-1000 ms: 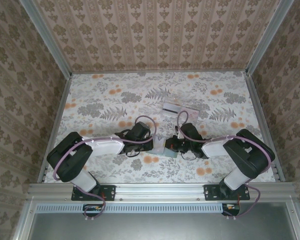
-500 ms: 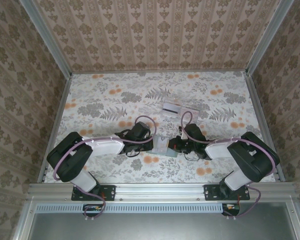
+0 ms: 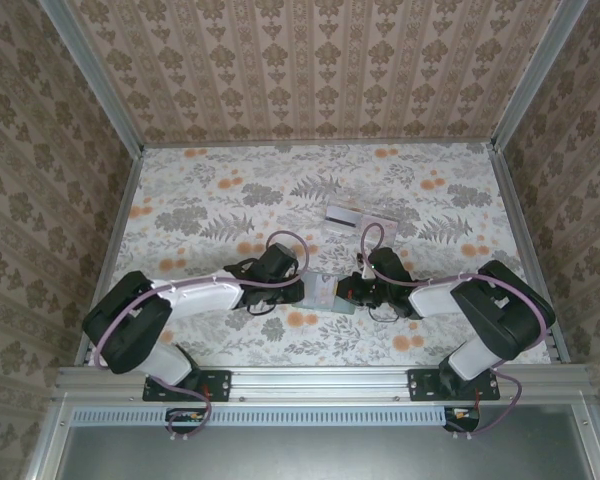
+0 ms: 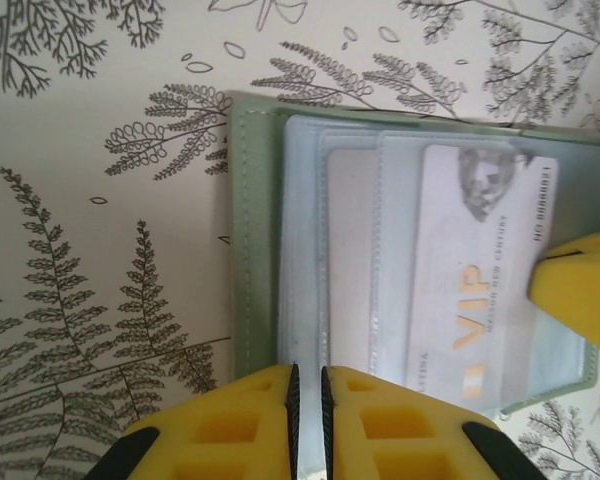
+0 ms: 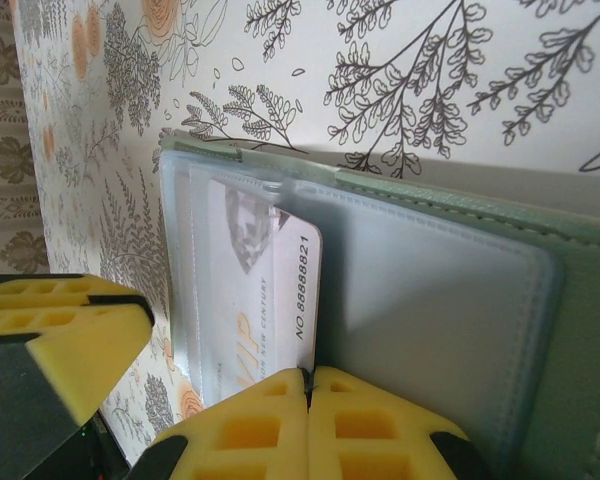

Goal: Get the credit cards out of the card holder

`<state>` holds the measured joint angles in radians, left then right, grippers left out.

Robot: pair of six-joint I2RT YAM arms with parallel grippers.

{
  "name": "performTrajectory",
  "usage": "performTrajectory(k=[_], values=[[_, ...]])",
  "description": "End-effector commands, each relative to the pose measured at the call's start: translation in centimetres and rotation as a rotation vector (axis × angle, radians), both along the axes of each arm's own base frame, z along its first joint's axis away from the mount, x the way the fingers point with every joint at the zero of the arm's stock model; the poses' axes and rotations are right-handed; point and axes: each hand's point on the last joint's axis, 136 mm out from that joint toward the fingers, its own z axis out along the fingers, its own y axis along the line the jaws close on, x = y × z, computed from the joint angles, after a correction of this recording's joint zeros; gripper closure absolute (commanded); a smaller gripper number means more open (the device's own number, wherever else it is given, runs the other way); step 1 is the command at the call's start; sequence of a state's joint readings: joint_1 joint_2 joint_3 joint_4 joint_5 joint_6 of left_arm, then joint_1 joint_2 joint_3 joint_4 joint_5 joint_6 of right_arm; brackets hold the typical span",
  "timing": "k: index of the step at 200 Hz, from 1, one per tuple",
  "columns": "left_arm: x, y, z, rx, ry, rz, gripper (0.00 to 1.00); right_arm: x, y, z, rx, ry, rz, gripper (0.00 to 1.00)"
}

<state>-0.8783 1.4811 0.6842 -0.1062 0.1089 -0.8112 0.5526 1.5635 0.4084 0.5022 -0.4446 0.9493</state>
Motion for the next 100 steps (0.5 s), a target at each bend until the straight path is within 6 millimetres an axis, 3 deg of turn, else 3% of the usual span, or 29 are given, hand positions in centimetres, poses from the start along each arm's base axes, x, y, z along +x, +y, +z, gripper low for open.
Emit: performTrajectory(k=[1,53,100], values=[[0.1,-1.3,2.0,-0.018,-0.037,-0.049,0.82,0.4,0.2,-0.1,0.002,0.004,0.005,1.00],[-0.1,-3.3,0.7,-0.012,-0.007,-0.103,0.83,0.4,0.3,0.0,0.000,0.005,0.009,1.00],[-0.8,-2.6,-2.2,0.052,0.067,-0.086,0.87,0.5,0.1,0.0,-0.010,0.000,0.013,1.00]])
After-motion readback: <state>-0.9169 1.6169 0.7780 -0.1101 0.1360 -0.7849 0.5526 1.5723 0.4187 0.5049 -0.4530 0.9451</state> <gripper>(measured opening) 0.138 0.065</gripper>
